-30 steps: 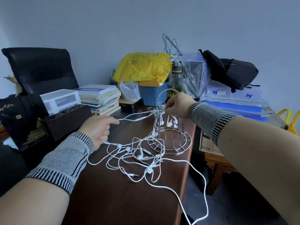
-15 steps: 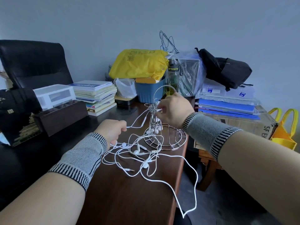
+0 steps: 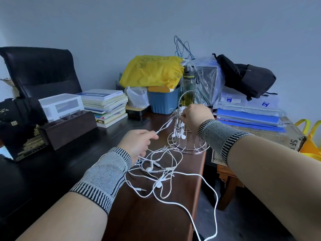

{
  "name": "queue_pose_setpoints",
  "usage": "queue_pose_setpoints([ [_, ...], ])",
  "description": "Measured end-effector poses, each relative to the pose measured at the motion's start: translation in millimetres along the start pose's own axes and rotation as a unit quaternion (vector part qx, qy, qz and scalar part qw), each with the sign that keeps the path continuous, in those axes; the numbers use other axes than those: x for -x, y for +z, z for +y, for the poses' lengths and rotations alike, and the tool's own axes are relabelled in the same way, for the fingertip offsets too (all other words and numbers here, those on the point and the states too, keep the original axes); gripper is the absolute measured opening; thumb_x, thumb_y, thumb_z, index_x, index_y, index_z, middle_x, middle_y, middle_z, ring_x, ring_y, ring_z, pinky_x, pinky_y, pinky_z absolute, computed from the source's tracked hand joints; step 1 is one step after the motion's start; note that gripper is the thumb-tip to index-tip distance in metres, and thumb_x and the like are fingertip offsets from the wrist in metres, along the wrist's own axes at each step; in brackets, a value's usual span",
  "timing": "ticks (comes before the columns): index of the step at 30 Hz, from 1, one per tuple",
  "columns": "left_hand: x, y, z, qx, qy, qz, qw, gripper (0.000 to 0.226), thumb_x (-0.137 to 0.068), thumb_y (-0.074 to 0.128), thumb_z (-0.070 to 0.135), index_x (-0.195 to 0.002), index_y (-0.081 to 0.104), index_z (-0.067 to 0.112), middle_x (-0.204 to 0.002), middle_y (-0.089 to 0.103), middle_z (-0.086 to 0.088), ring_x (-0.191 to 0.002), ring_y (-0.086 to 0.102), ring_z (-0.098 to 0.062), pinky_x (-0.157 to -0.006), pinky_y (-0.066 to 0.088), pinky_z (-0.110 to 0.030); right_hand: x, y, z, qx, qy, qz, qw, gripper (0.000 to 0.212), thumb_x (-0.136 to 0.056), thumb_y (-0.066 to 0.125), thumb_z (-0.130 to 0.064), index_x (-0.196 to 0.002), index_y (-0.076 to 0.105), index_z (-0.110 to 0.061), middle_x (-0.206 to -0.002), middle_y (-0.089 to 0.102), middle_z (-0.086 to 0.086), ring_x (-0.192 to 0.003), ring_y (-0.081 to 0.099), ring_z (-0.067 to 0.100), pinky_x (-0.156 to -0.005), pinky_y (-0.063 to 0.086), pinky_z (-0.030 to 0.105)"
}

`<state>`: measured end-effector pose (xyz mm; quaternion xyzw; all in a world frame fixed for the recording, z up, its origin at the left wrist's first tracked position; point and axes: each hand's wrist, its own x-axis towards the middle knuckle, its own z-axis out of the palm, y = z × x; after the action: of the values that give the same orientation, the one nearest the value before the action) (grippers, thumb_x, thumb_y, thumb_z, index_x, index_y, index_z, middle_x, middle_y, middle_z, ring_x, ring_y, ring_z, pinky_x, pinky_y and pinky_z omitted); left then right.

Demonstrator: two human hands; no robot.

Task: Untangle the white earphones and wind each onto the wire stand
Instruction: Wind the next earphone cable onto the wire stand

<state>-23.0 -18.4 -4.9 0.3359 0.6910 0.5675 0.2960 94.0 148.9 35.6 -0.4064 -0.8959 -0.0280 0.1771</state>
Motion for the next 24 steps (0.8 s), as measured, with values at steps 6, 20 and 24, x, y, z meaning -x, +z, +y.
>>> queue_pose_setpoints([
  [6, -1.7, 14.7, 3.0, -0.031, 0.032, -0.016, 0.999, 0.017, -0.092, 0.062, 0.021, -0.086, 0.072, 0.01, -0.05, 0.033, 0.009, -0.045, 0.026, -0.009, -0.043, 0.025, -0.022, 29.0, 11.0, 14.1, -0.149, -0.011, 0.154, 0.977, 0.028, -0.091, 0.062, -0.026, -0.116, 0.067, -0.015, -0.115, 0.059, 0.005, -0.104, 0.057, 0.022, -0.093, 0.05, 0.039],
  [20, 22.7, 1.2, 17.5, -0.287, 0.075, -0.063, 0.953, 0.017, -0.086, 0.068, 0.032, -0.079, 0.077, 0.019, -0.048, 0.049, 0.012, -0.044, 0.041, -0.005, -0.05, 0.034, -0.021, 94.1, 32.0, -10.3, -0.185, -0.078, 0.043, 0.979, 0.021, -0.095, 0.053, -0.023, -0.102, 0.072, -0.018, -0.094, 0.073, 0.006, -0.089, 0.066, 0.027, -0.082, 0.05, 0.036],
  [24, 27.5, -22.1, 37.3, -0.37, 0.029, -0.093, 0.924, 0.029, -0.084, 0.068, 0.03, -0.061, 0.064, 0.012, -0.054, 0.045, 0.002, -0.044, 0.033, -0.013, -0.045, 0.03, -0.022, 95.9, 26.9, -11.0, -0.176, -0.079, 0.051, 0.98, 0.02, -0.096, 0.052, -0.023, -0.1, 0.07, -0.017, -0.094, 0.072, 0.006, -0.088, 0.065, 0.026, -0.079, 0.049, 0.033],
])
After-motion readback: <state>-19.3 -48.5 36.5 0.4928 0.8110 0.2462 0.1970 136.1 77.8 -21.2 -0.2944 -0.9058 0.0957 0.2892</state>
